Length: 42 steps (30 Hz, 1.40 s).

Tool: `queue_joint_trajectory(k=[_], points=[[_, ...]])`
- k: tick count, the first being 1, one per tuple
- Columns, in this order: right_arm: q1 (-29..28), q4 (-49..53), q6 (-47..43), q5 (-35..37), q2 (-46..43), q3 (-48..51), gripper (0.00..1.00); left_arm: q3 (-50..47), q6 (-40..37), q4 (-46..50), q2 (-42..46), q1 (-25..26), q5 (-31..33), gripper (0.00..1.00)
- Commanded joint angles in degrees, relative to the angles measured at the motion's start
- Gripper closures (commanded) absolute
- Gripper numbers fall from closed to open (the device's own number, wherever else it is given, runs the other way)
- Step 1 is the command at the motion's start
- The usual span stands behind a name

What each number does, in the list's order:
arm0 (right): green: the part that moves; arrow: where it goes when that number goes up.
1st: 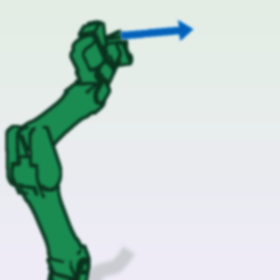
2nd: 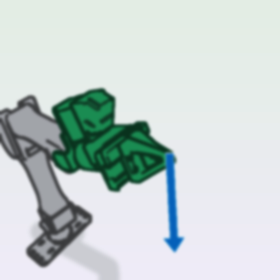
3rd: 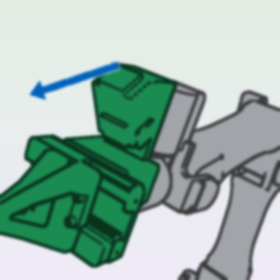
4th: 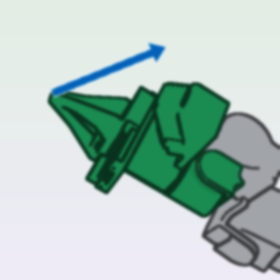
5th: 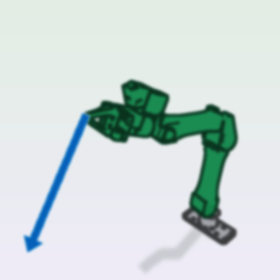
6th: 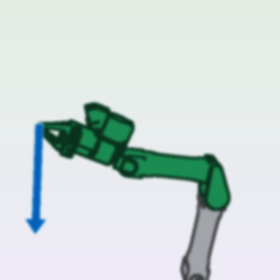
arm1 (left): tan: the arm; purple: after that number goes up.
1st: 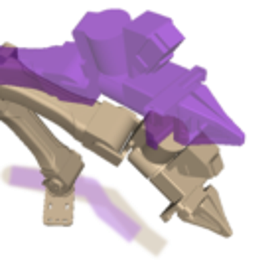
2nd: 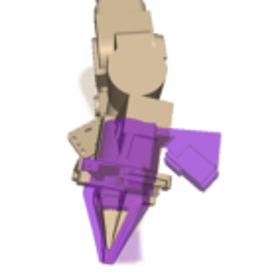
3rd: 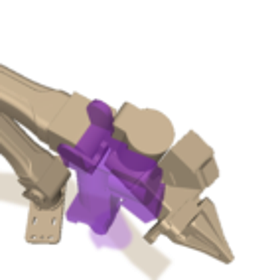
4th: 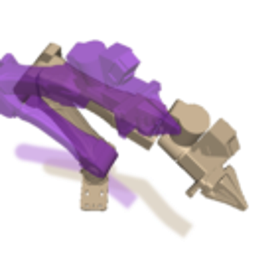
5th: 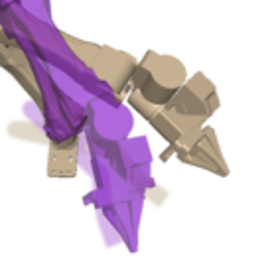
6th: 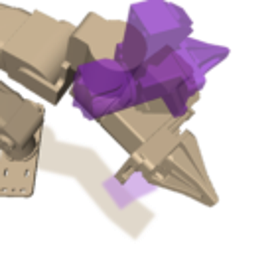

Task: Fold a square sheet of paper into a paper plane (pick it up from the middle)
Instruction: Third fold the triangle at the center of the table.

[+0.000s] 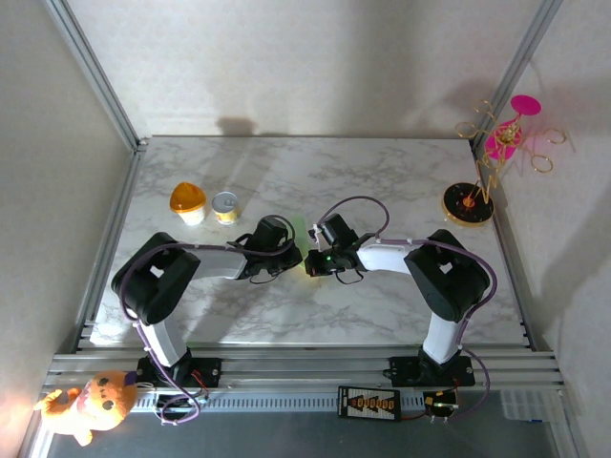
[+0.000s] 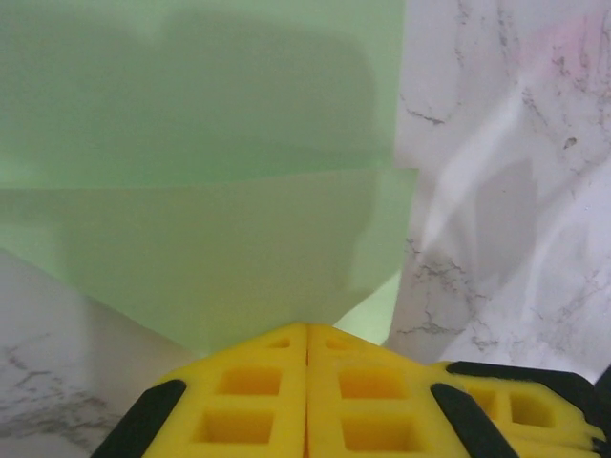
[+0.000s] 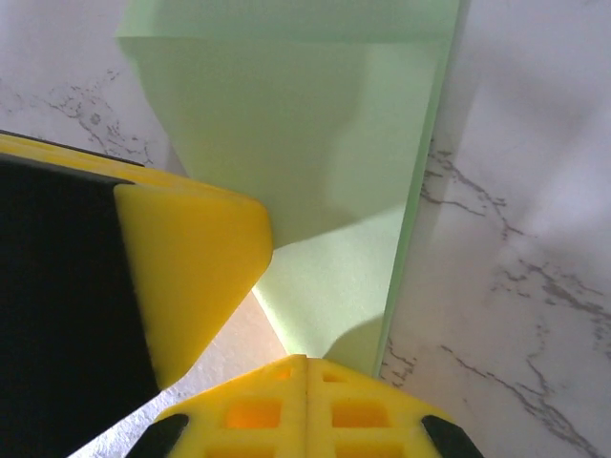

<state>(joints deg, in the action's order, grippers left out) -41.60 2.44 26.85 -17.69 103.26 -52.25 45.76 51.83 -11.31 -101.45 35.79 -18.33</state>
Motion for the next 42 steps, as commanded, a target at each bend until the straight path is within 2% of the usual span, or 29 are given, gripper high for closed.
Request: queue_joint_trajectory(k=[1,11,21,33,42], points=[[-0.1,7.1,0.5,2.5,3.7,1.3,0.96,0.8,-1.4,1.8,-1.5,-0.5,1.9,0.93],[-0.1,10.1,0.1,3.3,4.5,1.7,0.95,0.6,-3.0,3.4,-2.0,-2.1,3.2,0.93],[0.0,12.5,1.2,5.0,5.3,2.5,0.95,0.4,-7.6,3.8,-1.6,-7.2,1.2,0.91],[0.0,11.7,2.6,4.7,5.0,3.8,0.95,1.2,-13.4,6.6,-0.6,-13.6,3.1,0.91],[0.0,7.6,3.1,2.2,1.5,2.4,0.9,3.9,-14.4,9.6,5.0,-14.3,4.2,0.88]])
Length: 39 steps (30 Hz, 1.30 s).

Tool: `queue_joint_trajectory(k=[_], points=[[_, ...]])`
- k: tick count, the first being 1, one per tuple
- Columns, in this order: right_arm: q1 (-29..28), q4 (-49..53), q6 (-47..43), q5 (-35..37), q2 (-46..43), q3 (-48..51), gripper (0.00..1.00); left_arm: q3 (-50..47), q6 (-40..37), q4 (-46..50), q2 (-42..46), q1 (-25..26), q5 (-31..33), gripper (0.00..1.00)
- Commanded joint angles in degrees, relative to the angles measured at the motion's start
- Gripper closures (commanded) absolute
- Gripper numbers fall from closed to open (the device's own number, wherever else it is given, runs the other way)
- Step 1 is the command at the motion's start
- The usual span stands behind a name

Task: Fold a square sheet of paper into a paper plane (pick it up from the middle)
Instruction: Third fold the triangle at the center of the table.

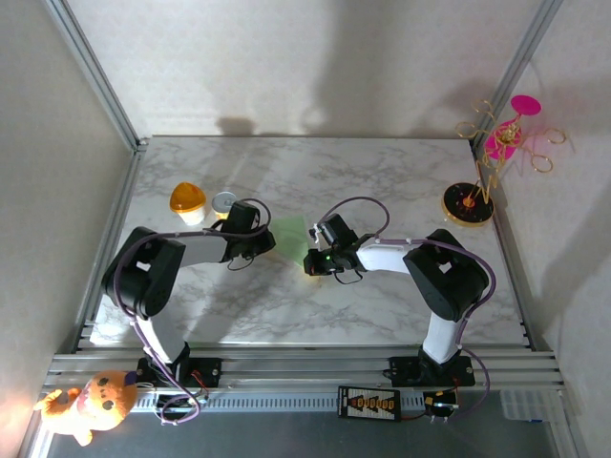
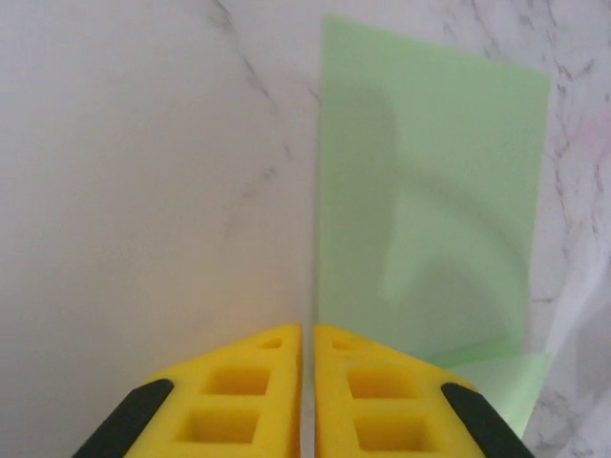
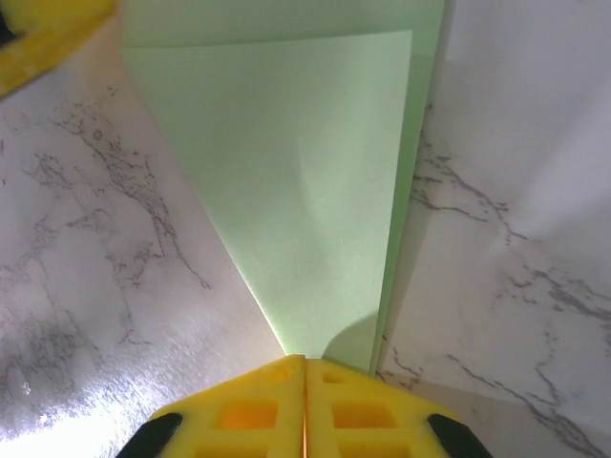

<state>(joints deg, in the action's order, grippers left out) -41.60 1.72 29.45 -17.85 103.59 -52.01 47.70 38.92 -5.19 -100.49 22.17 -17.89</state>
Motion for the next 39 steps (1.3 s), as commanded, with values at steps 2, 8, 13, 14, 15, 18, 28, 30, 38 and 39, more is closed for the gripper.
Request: queue_joint_trajectory(k=[2,8,13,14,15,18,28,30,38,39], points=[[0.0,6.7,0.5,2.0,-0.6,0.8,0.88,1.9,-0.6,3.4,6.6,-0.6,4.4,0.85],[0.0,-0.9,1.8,1.2,-6.9,-2.8,0.75,-1.4,4.0,1.8,14.1,-0.6,6.9,0.74],[0.0,-3.1,2.1,2.1,-6.4,-3.6,0.72,-6.0,8.9,-1.8,18.8,-0.6,5.8,0.6],[0.0,-2.6,2.0,2.3,-5.5,-4.3,0.72,-6.8,9.8,-2.8,19.5,-0.6,5.0,0.57],[0.0,-1.9,1.9,2.8,-4.5,-5.0,0.72,-7.6,10.9,-3.9,19.8,-0.7,4.0,0.55],[0.0,-1.6,2.1,2.9,-2.0,-6.8,0.72,-9.4,13.8,-7.1,19.6,-0.5,0.5,0.5],[0.1,2.0,4.1,8.1,4.6,-10.4,0.68,-10.8,19.7,-12.3,13.3,0.9,-5.3,0.48],[0.3,2.5,4.4,8.2,5.5,-10.3,0.69,-10.2,19.7,-11.8,11.7,1.5,-5.9,0.49],[0.8,3.3,5.2,8.0,7.3,-9.2,0.67,-7.6,19.3,-9.9,6.4,3.1,-7.3,0.51],[0.9,3.3,5.2,7.8,7.4,-9.0,0.67,-7.3,19.5,-9.9,6.0,3.3,-7.4,0.52]])
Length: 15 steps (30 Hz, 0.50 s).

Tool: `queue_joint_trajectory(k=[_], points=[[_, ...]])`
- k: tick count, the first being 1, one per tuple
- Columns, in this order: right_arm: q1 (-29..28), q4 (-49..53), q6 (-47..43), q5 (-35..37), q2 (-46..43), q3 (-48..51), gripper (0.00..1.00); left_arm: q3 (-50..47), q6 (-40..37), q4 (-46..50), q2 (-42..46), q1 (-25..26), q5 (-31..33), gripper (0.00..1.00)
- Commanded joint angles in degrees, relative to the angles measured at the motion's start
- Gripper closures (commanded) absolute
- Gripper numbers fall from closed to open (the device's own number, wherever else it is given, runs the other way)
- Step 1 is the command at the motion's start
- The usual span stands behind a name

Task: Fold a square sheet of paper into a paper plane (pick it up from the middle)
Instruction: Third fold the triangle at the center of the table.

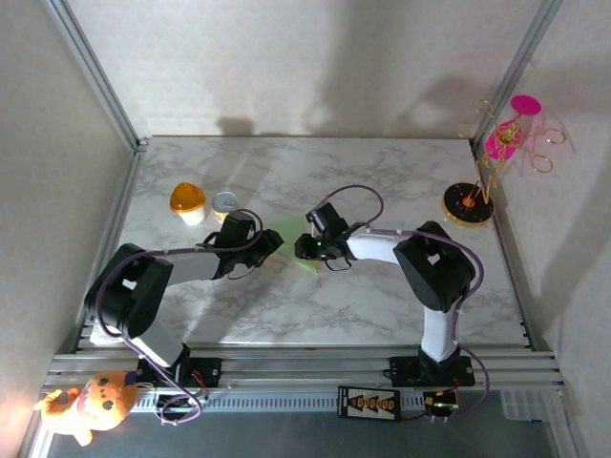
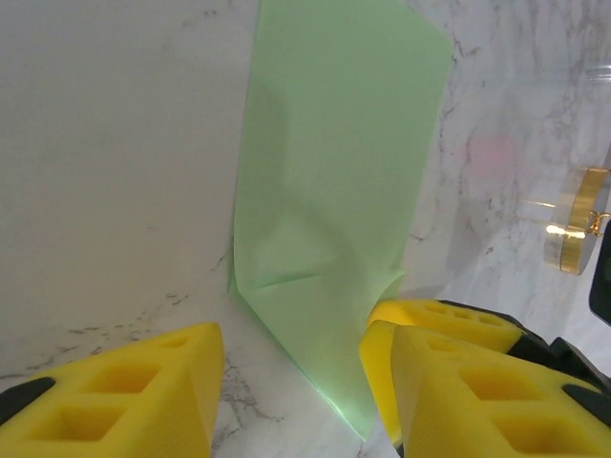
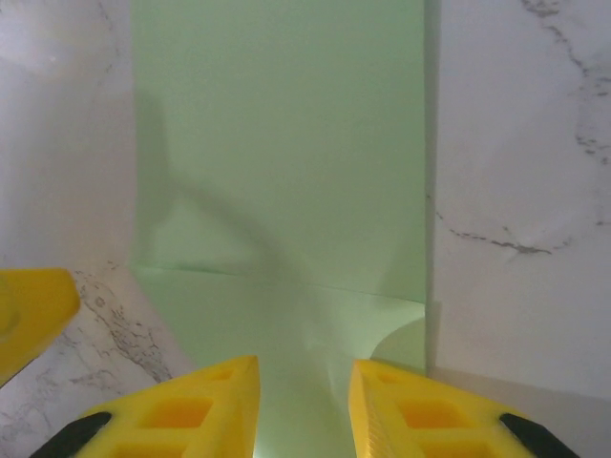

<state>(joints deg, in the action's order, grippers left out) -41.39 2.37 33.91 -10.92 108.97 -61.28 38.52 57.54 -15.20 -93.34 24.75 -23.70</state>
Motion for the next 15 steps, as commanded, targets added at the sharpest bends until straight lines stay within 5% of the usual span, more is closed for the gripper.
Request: queue_joint_trajectory(k=[1,15], points=[[0.8,2.7,0.8,0.8,2.1,0.4,0.68,2.1,1.0,0.2,-1.5,0.8,-1.7,0.52],[1.1,2.7,0.7,0.1,2.7,0.9,0.67,4.1,1.0,0.9,-4.4,1.0,-1.8,0.54]])
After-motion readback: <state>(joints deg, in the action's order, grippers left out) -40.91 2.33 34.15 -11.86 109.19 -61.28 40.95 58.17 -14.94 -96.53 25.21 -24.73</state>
